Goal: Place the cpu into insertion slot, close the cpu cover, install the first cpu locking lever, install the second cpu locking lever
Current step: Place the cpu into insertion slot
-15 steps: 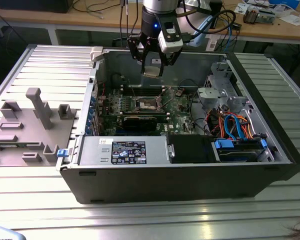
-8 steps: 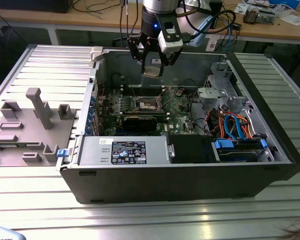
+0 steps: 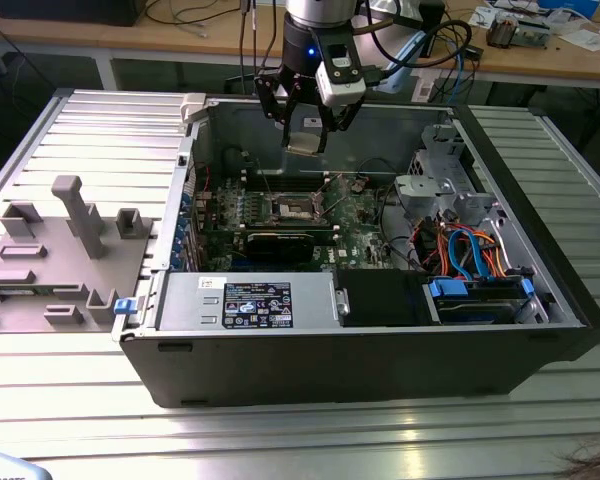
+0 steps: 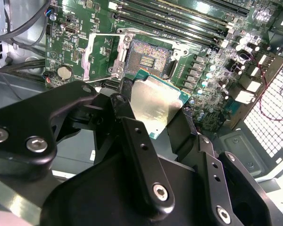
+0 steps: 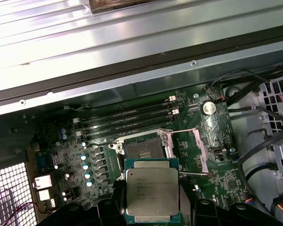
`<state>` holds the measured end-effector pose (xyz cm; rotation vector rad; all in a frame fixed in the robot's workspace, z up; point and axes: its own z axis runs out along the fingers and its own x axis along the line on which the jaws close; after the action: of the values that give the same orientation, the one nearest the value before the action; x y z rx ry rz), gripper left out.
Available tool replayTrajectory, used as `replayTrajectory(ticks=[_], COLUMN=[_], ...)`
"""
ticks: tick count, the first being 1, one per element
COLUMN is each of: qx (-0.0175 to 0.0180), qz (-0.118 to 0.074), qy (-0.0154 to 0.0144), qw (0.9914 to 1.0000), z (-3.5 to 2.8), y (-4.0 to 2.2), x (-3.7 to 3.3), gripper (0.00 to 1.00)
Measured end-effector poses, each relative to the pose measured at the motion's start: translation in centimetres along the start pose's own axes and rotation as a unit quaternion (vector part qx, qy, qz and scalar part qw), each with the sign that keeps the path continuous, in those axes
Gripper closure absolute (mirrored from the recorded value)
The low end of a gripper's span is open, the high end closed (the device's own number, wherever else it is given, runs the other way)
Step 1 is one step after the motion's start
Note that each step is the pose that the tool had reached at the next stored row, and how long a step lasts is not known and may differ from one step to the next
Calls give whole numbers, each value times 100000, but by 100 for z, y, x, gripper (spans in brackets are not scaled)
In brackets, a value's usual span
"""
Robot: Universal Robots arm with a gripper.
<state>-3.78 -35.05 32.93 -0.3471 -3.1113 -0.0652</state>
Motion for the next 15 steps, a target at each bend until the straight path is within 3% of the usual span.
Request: replayTrajectory(ticks=[15], qx=[-2], qz=[421], qy=[-17], qw=[99999], z=[2], y=[0], x=[0], gripper=[45])
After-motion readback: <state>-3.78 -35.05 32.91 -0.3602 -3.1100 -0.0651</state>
